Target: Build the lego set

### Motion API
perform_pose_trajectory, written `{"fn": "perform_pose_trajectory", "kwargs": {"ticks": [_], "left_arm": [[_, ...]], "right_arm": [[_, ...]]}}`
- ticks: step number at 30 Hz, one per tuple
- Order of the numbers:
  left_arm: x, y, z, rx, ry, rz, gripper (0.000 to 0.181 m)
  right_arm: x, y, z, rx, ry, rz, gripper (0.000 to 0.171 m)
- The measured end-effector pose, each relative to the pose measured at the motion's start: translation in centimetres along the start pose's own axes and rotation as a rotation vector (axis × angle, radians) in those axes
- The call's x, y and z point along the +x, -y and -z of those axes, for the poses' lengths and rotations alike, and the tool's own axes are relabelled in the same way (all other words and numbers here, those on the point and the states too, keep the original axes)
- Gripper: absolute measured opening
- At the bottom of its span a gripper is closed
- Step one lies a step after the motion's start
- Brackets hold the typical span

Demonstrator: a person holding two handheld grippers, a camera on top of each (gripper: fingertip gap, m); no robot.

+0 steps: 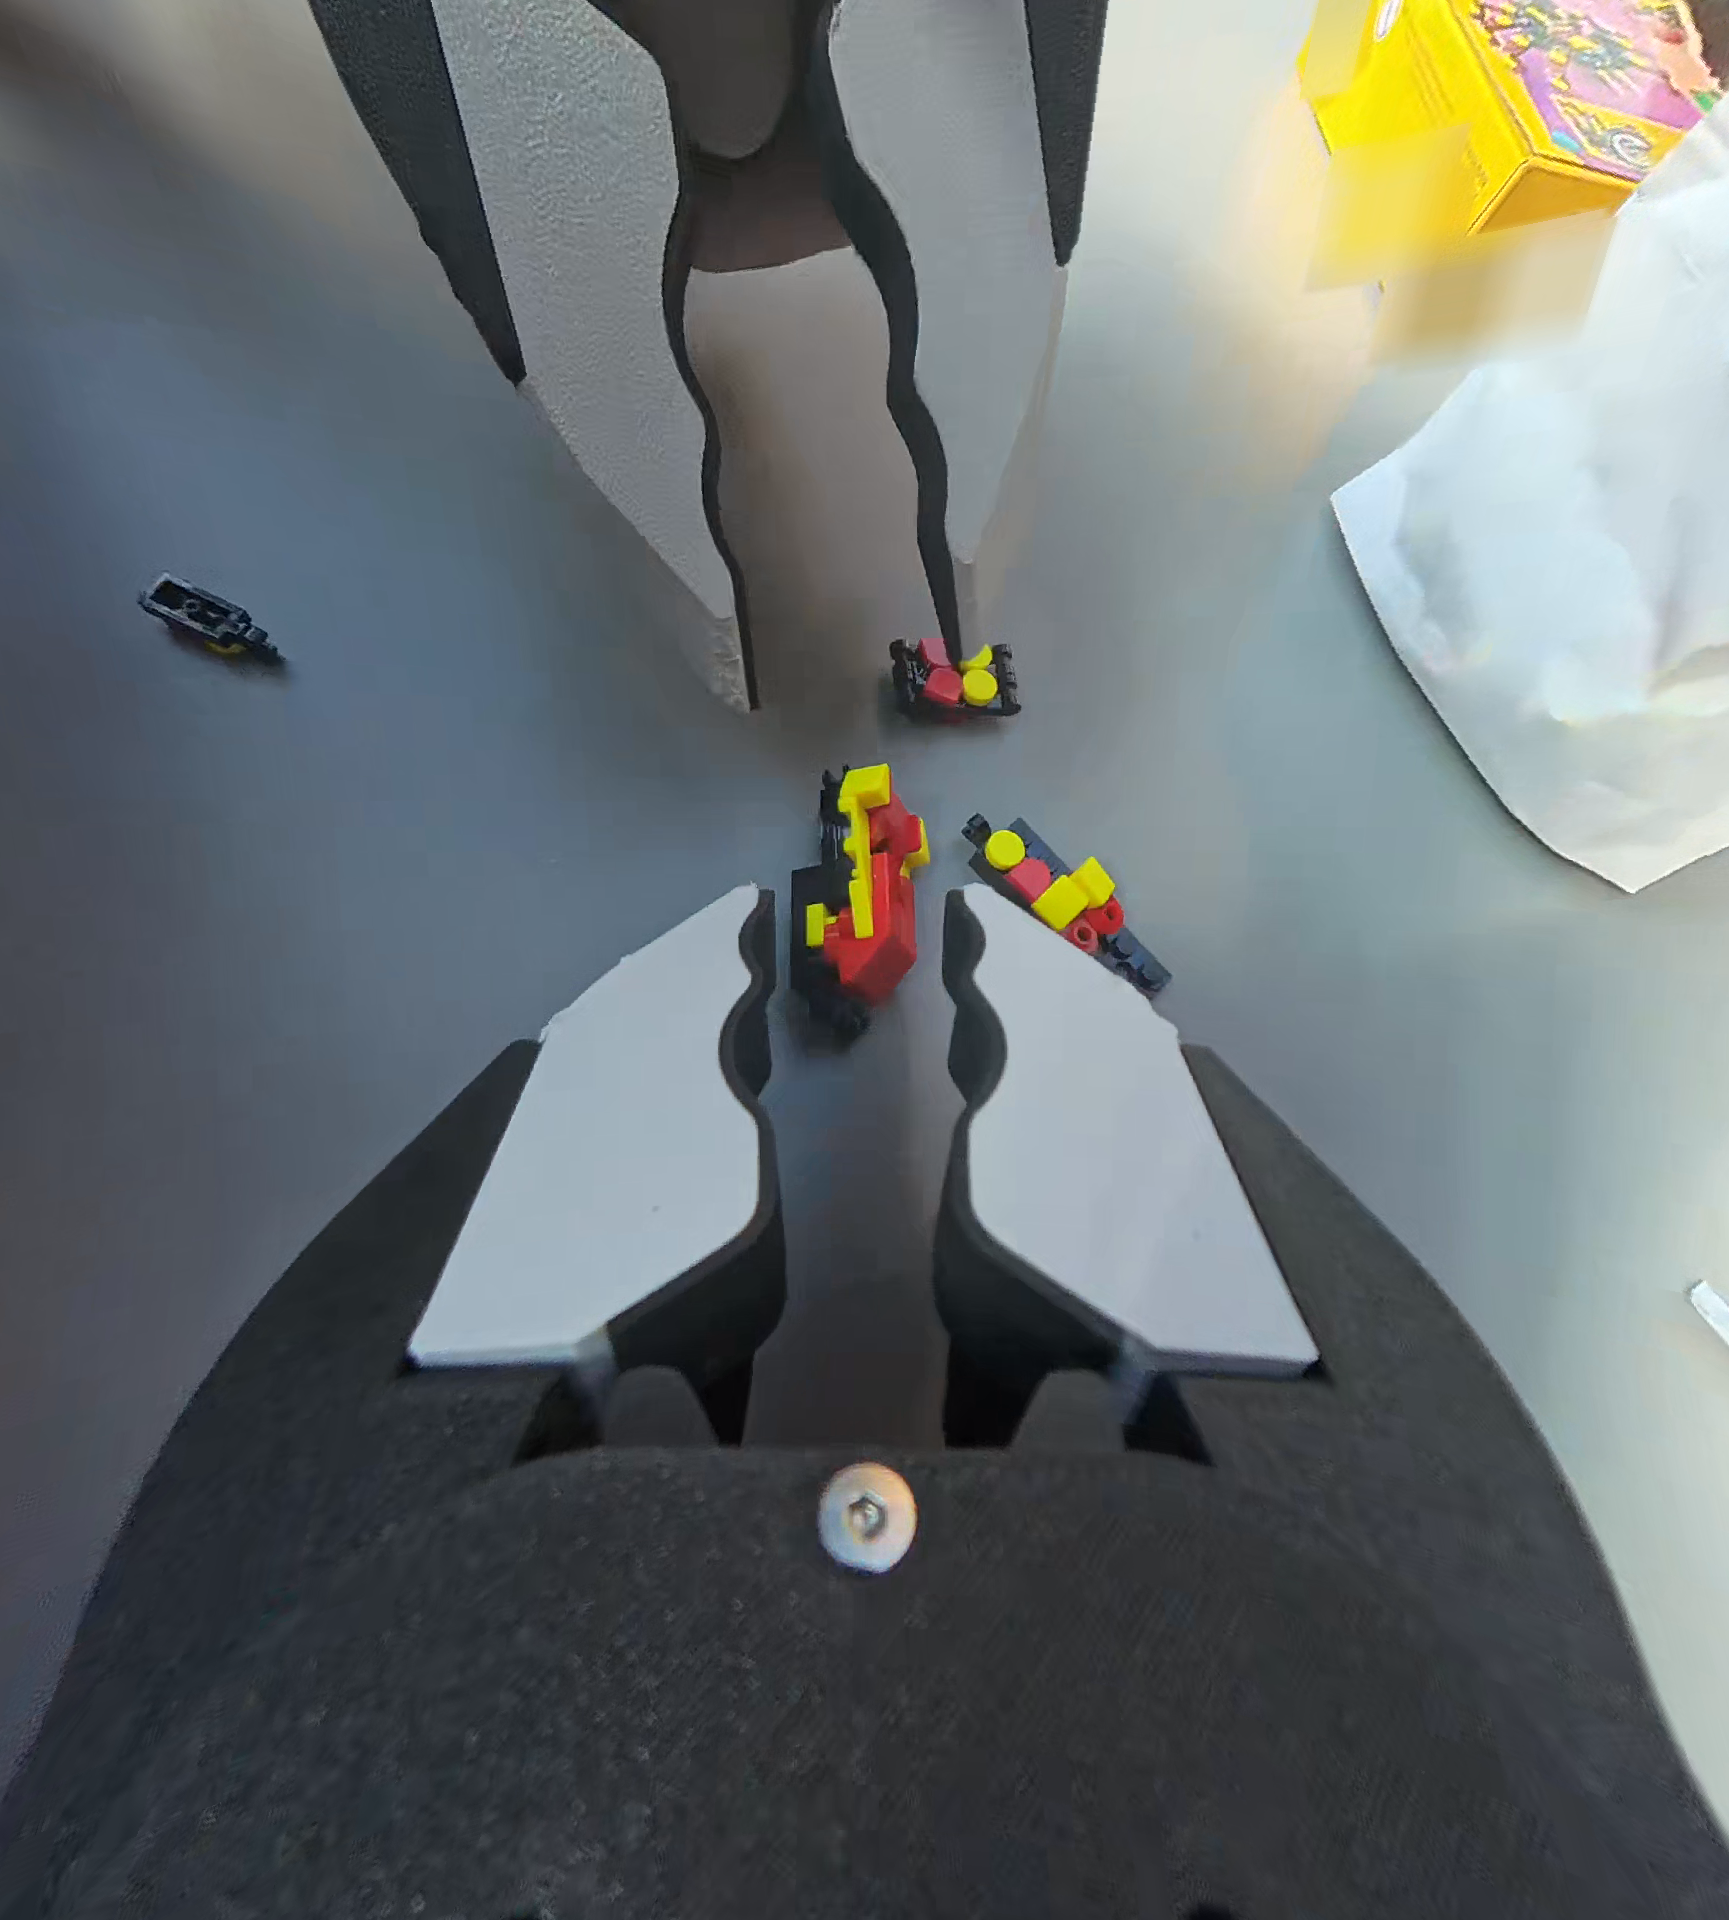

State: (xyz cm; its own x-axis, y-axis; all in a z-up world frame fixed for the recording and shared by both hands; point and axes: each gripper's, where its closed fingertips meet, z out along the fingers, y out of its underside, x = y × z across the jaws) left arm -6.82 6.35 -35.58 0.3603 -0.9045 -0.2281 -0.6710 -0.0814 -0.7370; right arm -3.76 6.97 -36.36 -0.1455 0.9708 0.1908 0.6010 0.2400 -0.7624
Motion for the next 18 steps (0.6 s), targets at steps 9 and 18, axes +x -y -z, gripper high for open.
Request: {"fn": "perform_pose_trajectory", "kwargs": {"ticks": [9,18], "left_arm": [[0.8,1.1,-1.6,0.075,-0.090,-0.107,0.012],[0.6,0.8,-1.6,0.035,-0.081,-0.125,0.008]], "right_arm": [[-0.6,-0.3,-1.3,-0.074,0.089,0.051,0.022],[-0.6,-0.4,-1.3,-0.105,0.140,0.039,0.021]]}}
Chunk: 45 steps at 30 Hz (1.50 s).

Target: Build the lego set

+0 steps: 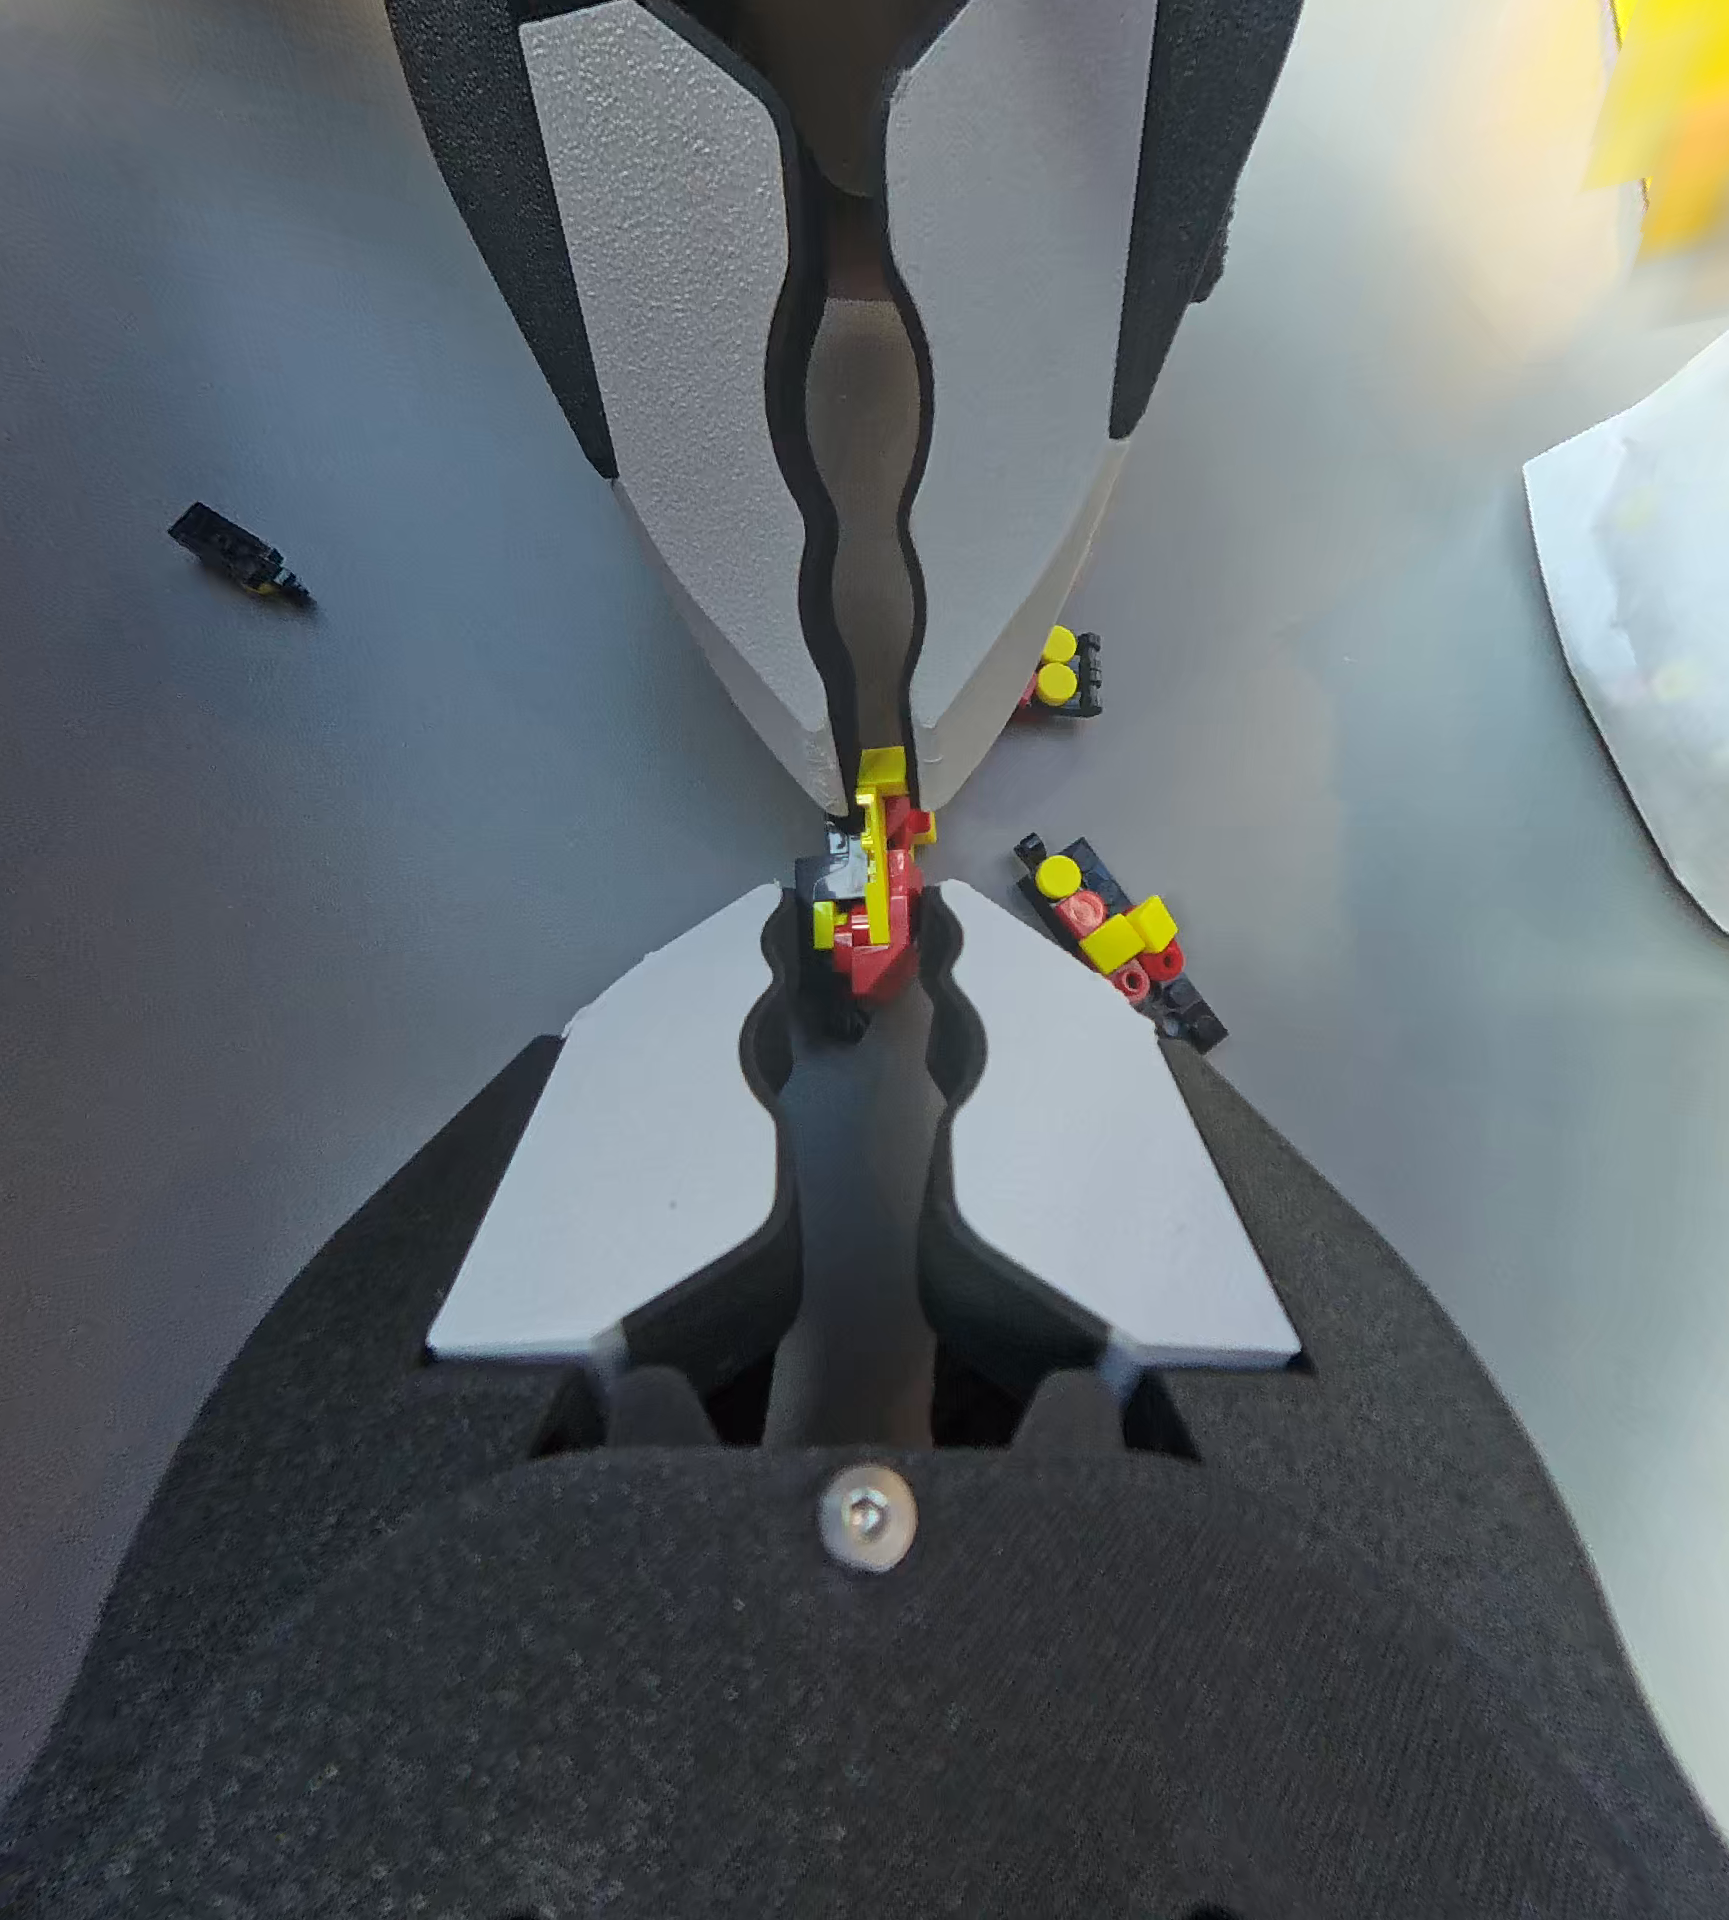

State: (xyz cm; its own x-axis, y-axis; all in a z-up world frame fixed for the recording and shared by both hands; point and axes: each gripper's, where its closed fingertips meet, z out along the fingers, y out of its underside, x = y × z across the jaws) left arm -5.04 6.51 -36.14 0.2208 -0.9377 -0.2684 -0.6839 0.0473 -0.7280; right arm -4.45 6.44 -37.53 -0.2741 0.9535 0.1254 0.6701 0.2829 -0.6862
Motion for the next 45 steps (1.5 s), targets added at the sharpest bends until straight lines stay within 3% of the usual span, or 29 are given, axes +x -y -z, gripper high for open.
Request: {"fn": "perform_pose_trajectory", "kwargs": {"ticks": [5,13,15,19,23,24,29,32,35,38,41,45], "left_arm": [[-0.1,0.0,0.2,0.078,0.003,0.119,0.008],[0.9,0.5,1.2,0.166,-0.208,0.317,0.007],[0.7,1.7,2.1,0.258,-0.259,0.385,0.007],[-2.7,1.5,4.3,0.297,-0.088,0.342,0.008],[-13.0,1.8,9.0,0.178,0.355,0.156,0.008],[-15.0,1.6,9.2,0.112,0.389,0.102,0.008],[-19.8,-0.5,5.9,-0.107,0.266,0.044,0.008],[-20.4,-1.7,4.6,-0.190,0.219,0.048,0.026],[-20.0,-0.9,4.8,-0.156,0.226,0.035,0.038],[-18.3,1.1,6.2,-0.061,0.241,0.034,0.038],[-11.2,2.9,6.0,0.016,0.064,-0.004,0.031],[-2.1,1.0,2.4,-0.067,-0.062,-0.082,0.028]], "right_arm": [[0.0,0.1,-0.1,0.013,0.012,-0.072,0.022],[-0.4,0.6,-0.3,0.013,-0.127,0.159,0.021],[-0.5,0.3,-0.3,-0.008,-0.138,0.197,0.021],[-0.6,-0.1,0.1,-0.020,-0.117,0.157,0.021],[-0.2,-0.2,0.2,0.000,-0.099,0.076,0.021],[-0.1,-0.2,0.2,0.005,-0.096,0.068,0.021],[0.0,-0.2,0.2,0.005,-0.098,0.051,0.021],[0.1,-0.2,0.2,0.011,-0.104,0.040,0.022],[0.3,-0.3,0.3,0.025,-0.109,0.026,0.021],[0.6,0.1,0.7,0.080,-0.105,-0.009,0.021],[0.7,0.4,1.1,0.114,-0.096,-0.023,0.021],[0.5,-0.5,0.7,0.070,-0.079,-0.006,0.021]]}}
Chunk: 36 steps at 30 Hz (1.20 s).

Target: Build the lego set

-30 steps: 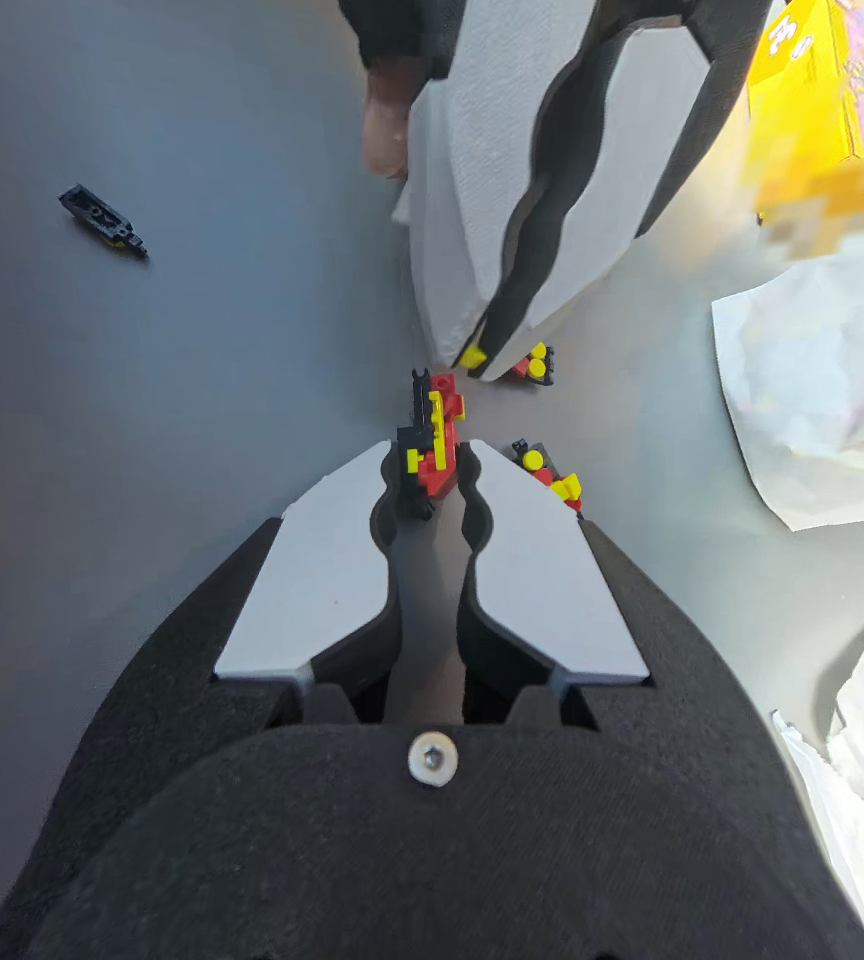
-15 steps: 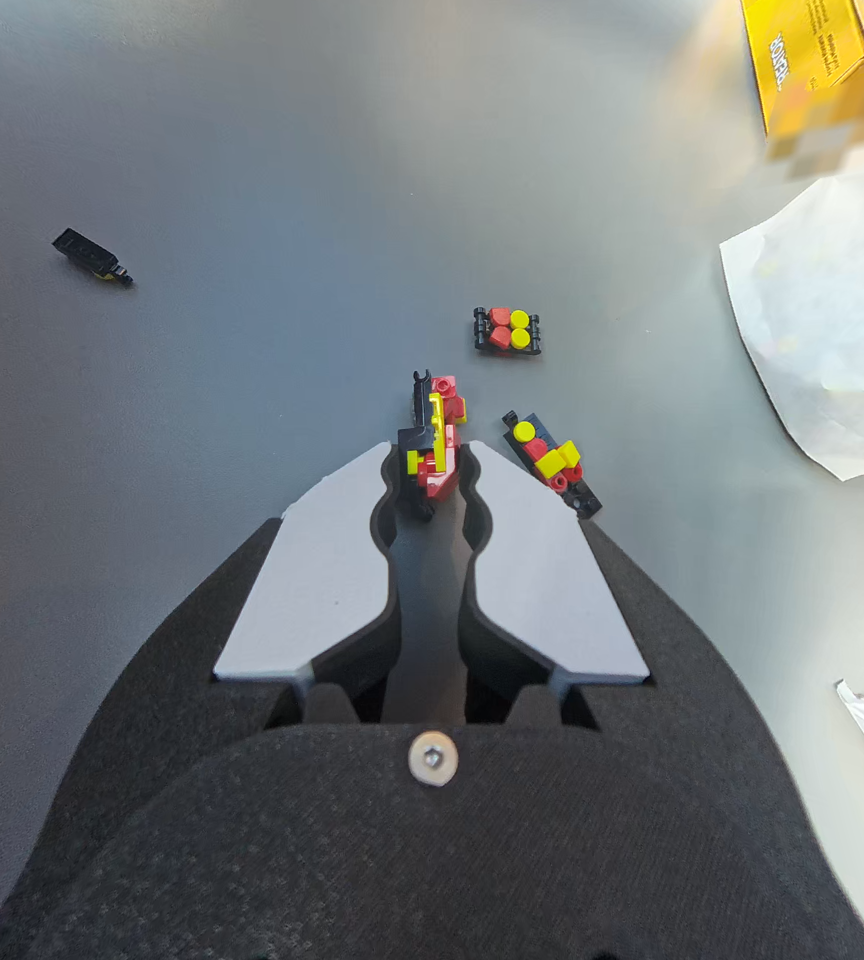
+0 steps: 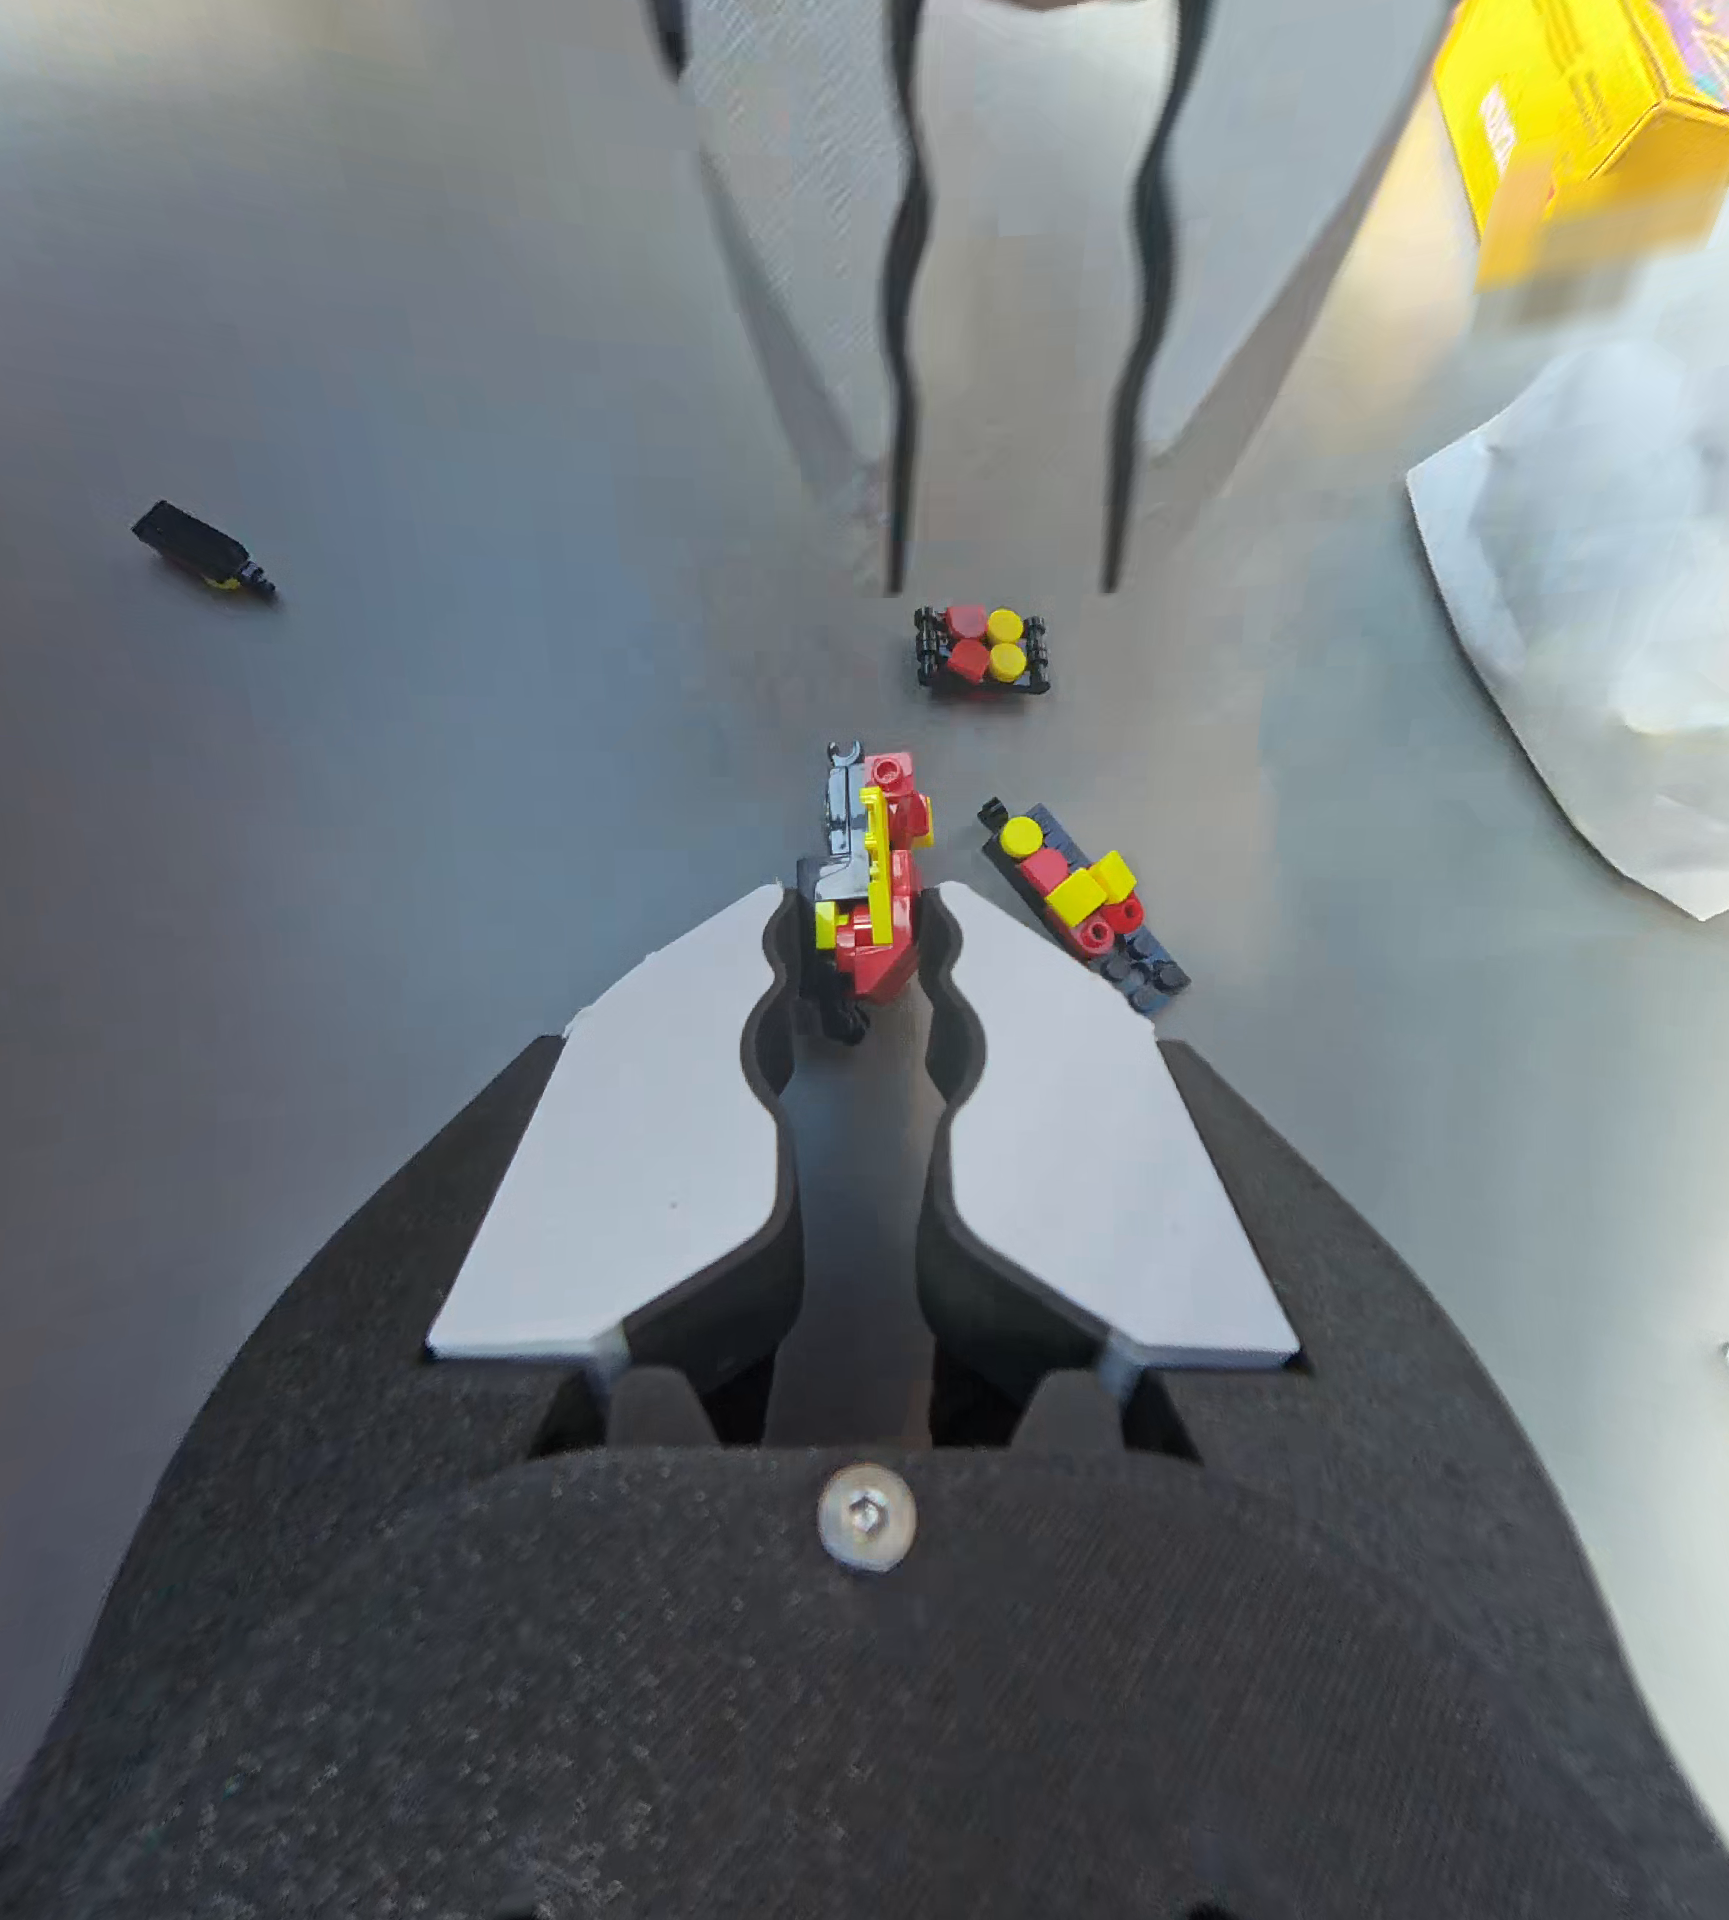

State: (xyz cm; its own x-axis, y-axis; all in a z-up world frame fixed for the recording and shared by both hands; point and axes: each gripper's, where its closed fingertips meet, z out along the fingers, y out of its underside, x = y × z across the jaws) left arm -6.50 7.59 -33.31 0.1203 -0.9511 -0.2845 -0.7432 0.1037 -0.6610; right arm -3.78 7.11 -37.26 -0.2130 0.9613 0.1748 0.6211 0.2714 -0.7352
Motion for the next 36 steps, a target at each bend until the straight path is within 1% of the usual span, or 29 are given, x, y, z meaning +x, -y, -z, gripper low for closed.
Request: {"fn": "perform_pose_trajectory", "kwargs": {"ticks": [2,4,7,8,10,15,20,22,23,25,26,27,28,30,31,34,36], "left_arm": [[1.9,-0.6,-1.8,-0.021,0.000,0.002,0.028],[2.1,-0.7,-2.7,-0.008,0.030,0.025,0.026],[1.9,-0.3,-2.8,0.039,0.021,0.058,0.017],[1.9,-0.4,-2.9,0.035,0.008,0.056,0.012],[2.2,-0.4,-3.0,0.033,-0.030,0.057,0.008],[2.3,-0.4,-3.1,0.028,-0.065,0.054,0.007],[2.3,-0.3,-2.9,0.179,-0.122,0.313,0.005],[2.1,-0.3,-3.0,0.170,-0.092,0.333,0.005],[1.7,-0.3,-3.0,0.170,-0.046,0.333,0.005],[-0.4,-0.8,-2.3,0.141,0.118,0.290,0.005],[-0.4,-0.6,-2.1,0.151,0.124,0.270,0.005],[0.3,-0.4,-2.0,0.149,0.089,0.258,0.005],[0.3,-0.5,-1.8,0.124,0.107,0.232,0.005],[-0.4,-0.1,-0.7,0.159,0.151,0.226,0.005],[-0.9,0.2,-0.2,0.177,0.191,0.196,0.005],[-1.6,1.2,1.0,0.158,0.319,0.013,0.005],[-1.4,1.7,1.4,0.138,0.370,-0.067,0.006]], "right_arm": [[-0.2,-0.2,-0.2,-0.010,0.007,0.013,0.022],[-0.2,-0.2,-0.2,-0.021,0.010,0.022,0.022],[-0.3,-0.2,-0.2,-0.036,0.010,0.047,0.022],[-0.4,-0.1,-0.2,-0.038,0.014,0.054,0.022],[-0.4,-0.1,-0.2,-0.049,0.010,0.076,0.022],[-0.4,-0.2,-0.2,-0.081,-0.002,0.167,0.022],[-0.4,-0.2,-0.3,-0.108,-0.051,0.301,0.021],[-0.3,-0.3,-0.3,-0.122,-0.065,0.332,0.021],[-0.1,-0.4,-0.2,-0.135,-0.075,0.341,0.021],[-1.3,-0.2,-0.2,-0.114,-0.005,0.358,0.021],[-1.6,0.0,-0.3,-0.105,-0.002,0.374,0.021],[-1.5,-0.1,-0.3,-0.117,-0.015,0.364,0.021],[-1.1,-0.2,-0.2,-0.140,-0.035,0.347,0.021],[-1.1,-0.2,-0.2,-0.137,-0.052,0.356,0.021],[-1.1,-0.2,-0.2,-0.128,-0.056,0.351,0.021],[-0.8,-0.2,-0.2,-0.129,-0.069,0.297,0.021],[-0.2,-0.3,0.1,-0.128,-0.089,0.242,0.021]]}}
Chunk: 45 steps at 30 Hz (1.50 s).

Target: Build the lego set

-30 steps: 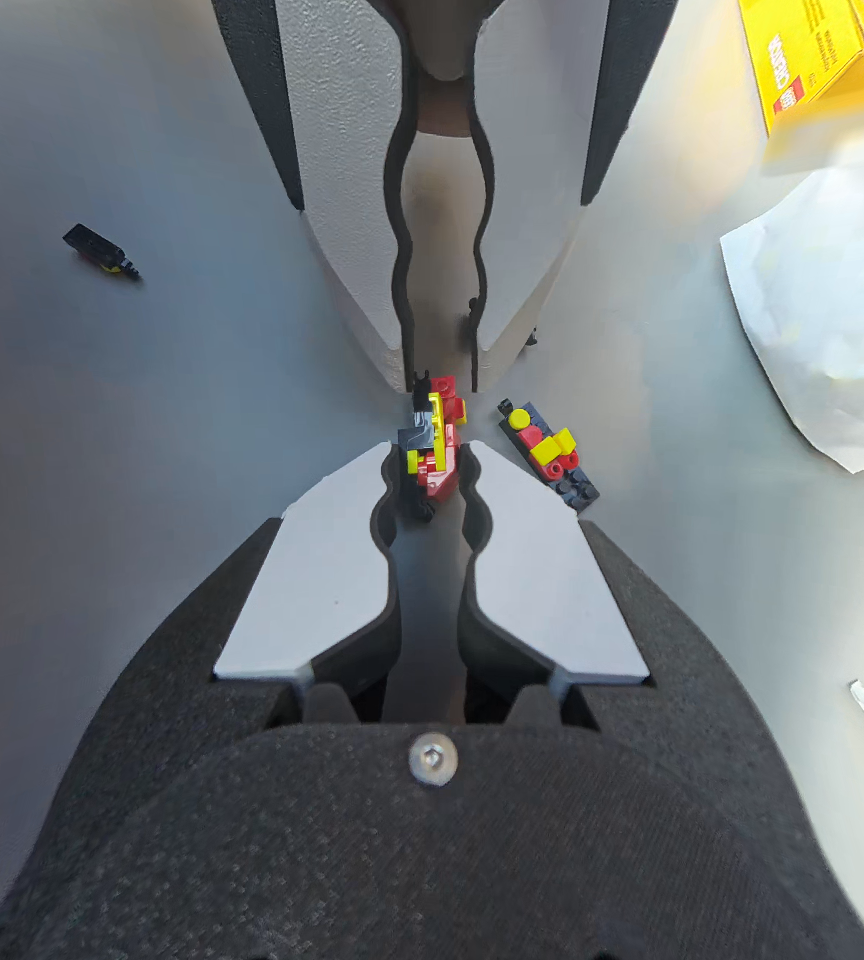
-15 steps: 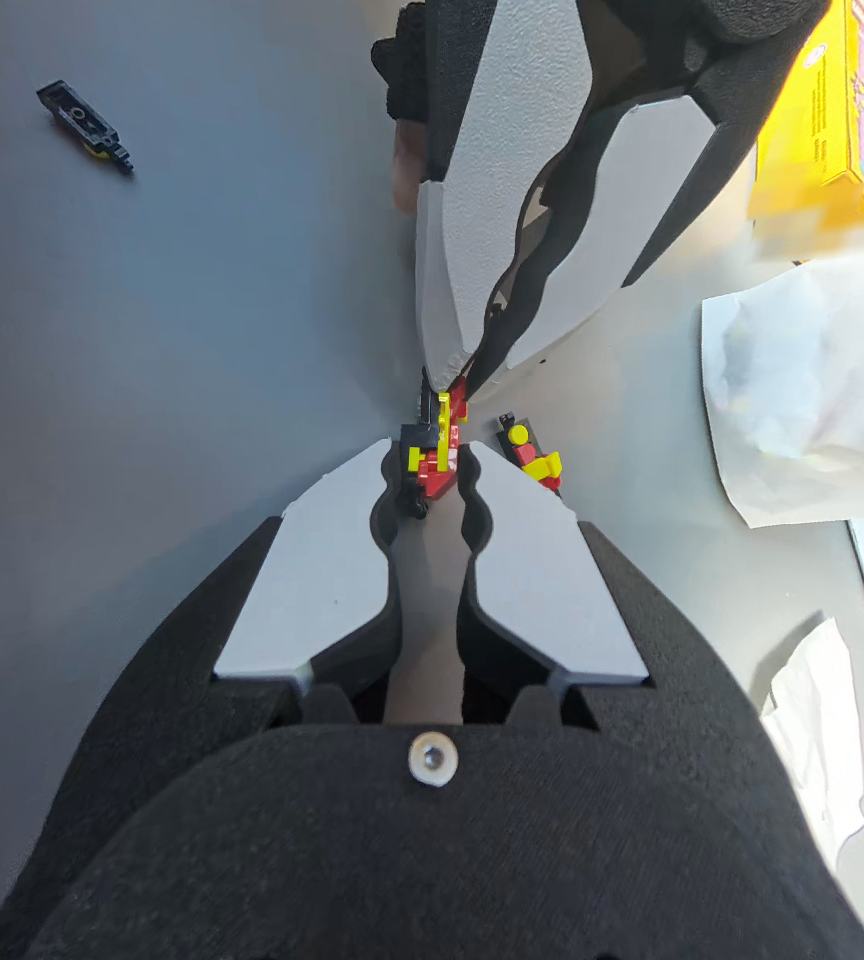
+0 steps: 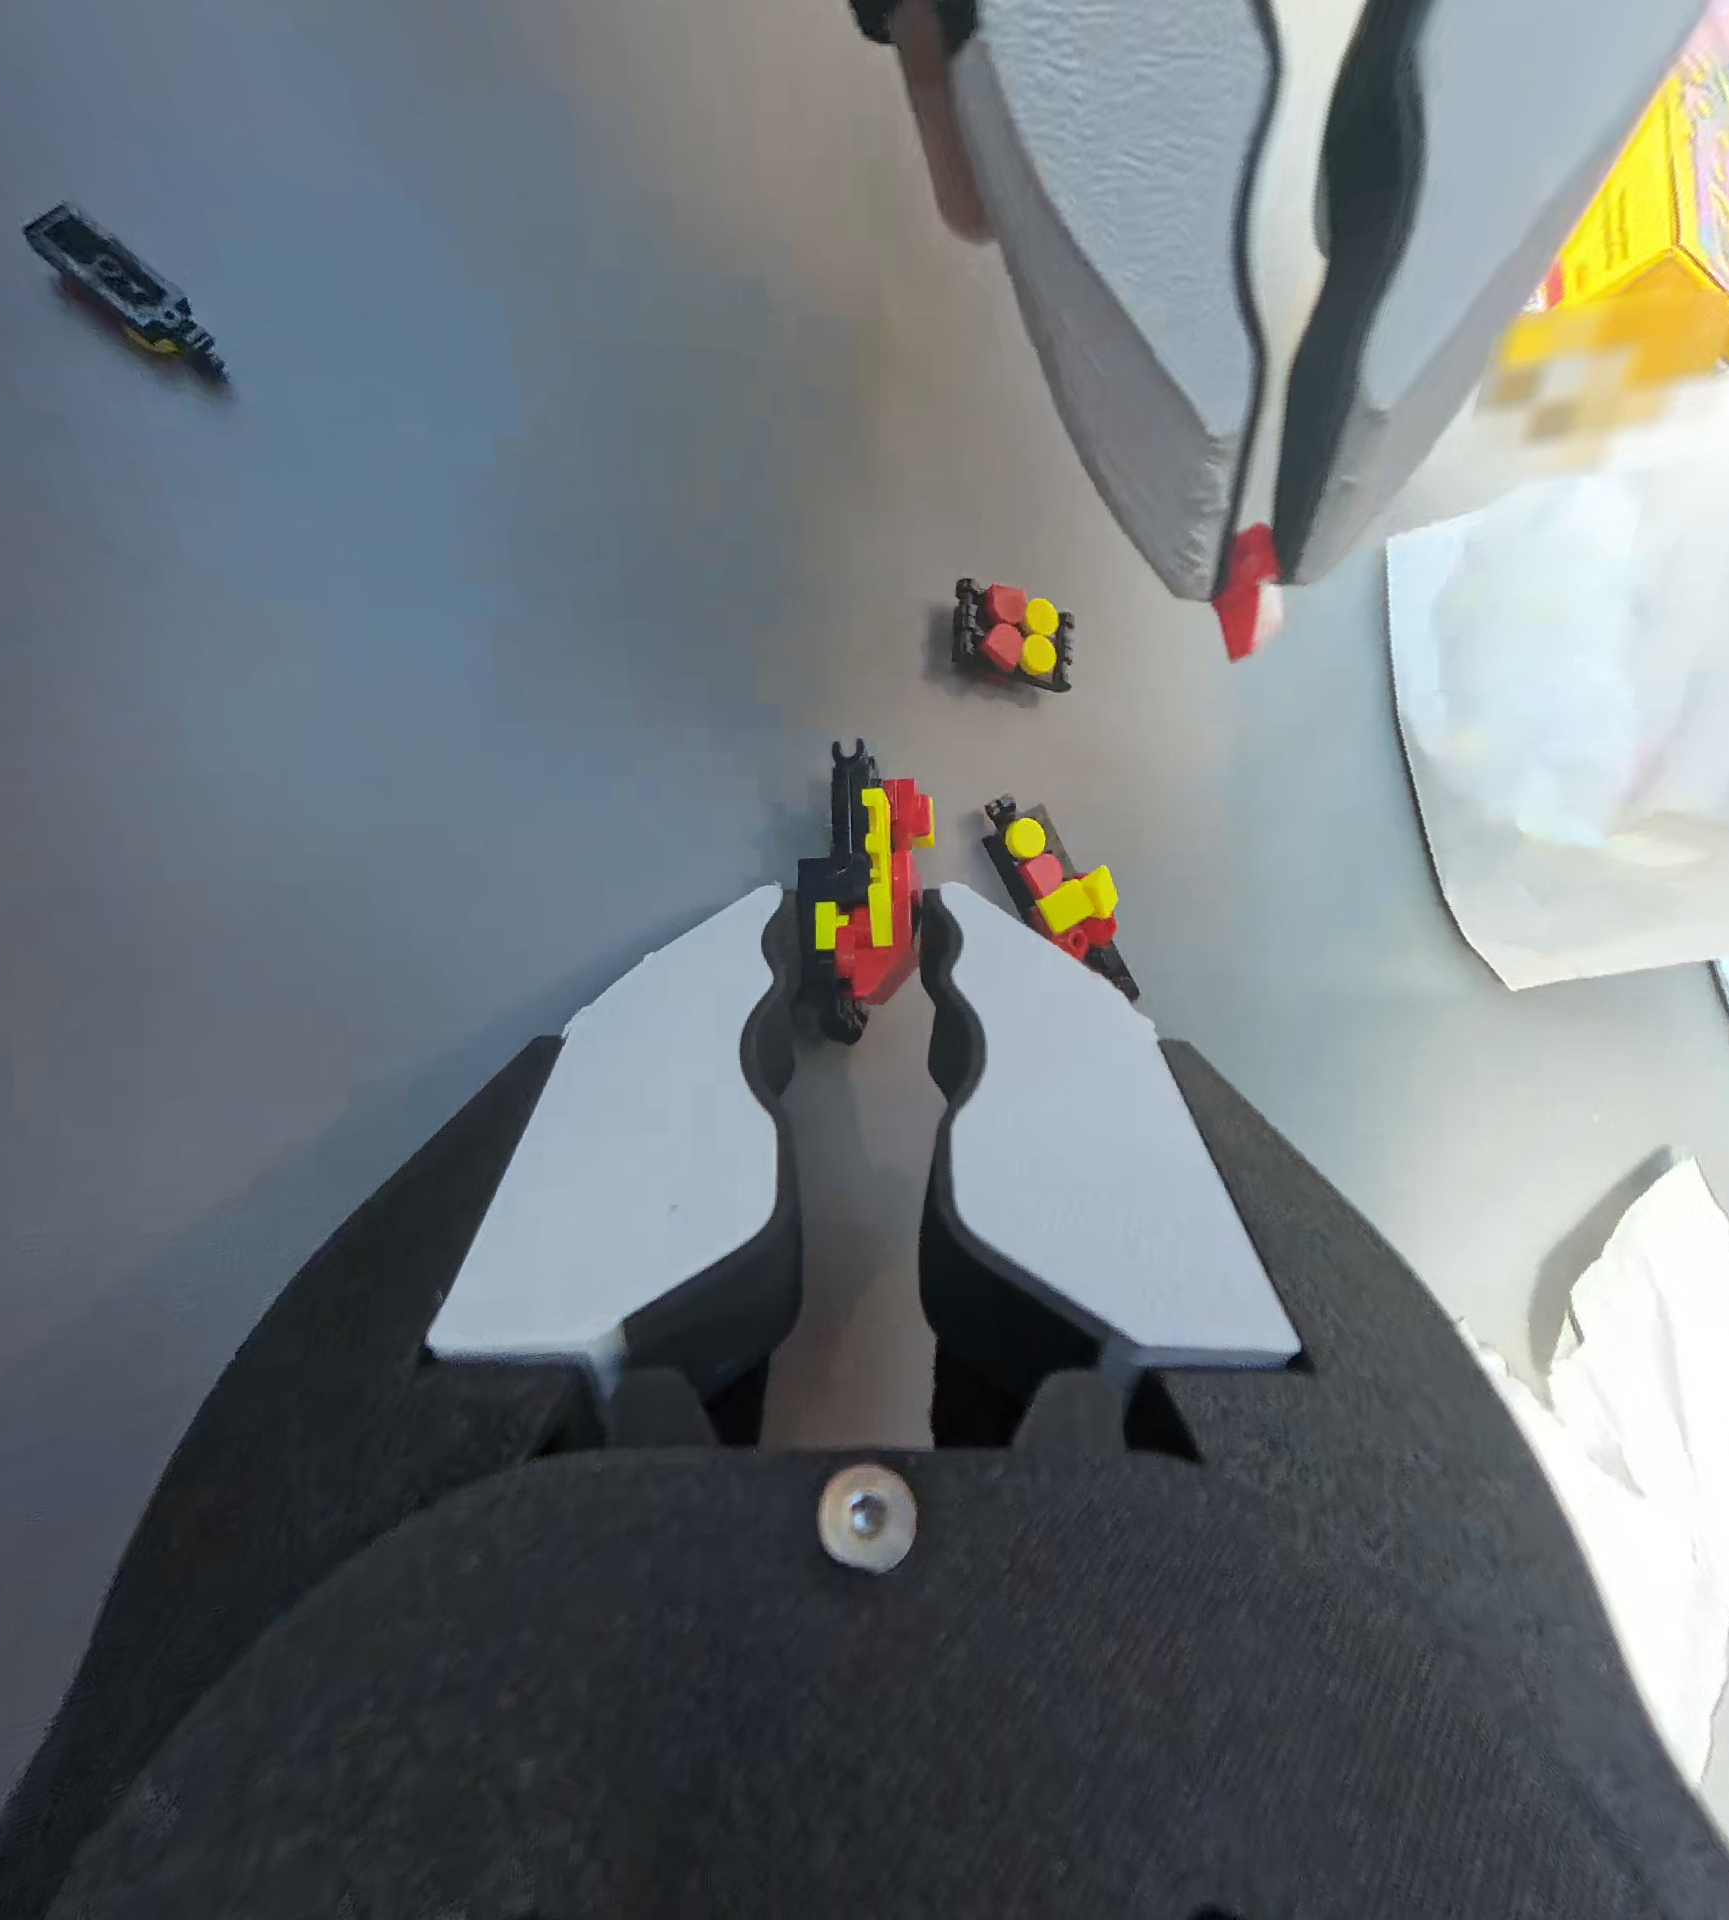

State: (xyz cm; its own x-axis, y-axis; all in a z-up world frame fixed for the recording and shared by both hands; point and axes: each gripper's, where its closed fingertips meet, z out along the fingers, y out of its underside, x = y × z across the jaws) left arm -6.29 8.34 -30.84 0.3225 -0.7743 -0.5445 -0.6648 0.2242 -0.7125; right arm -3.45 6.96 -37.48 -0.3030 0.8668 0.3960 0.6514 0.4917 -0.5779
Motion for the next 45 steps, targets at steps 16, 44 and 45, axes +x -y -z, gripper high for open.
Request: {"fn": "perform_pose_trajectory", "kwargs": {"ticks": [16,44,45], "left_arm": [[2.3,3.2,1.0,0.234,-0.421,0.613,0.006],[4.3,0.0,-0.3,0.060,-0.269,0.295,0.006],[4.6,-0.3,-0.4,0.040,-0.270,0.268,0.006]], "right_arm": [[2.6,5.9,4.9,0.376,-0.243,0.160,0.010],[0.6,4.3,1.8,0.399,0.181,-0.606,0.002],[0.4,4.1,1.6,0.374,0.173,-0.603,0.002]]}}
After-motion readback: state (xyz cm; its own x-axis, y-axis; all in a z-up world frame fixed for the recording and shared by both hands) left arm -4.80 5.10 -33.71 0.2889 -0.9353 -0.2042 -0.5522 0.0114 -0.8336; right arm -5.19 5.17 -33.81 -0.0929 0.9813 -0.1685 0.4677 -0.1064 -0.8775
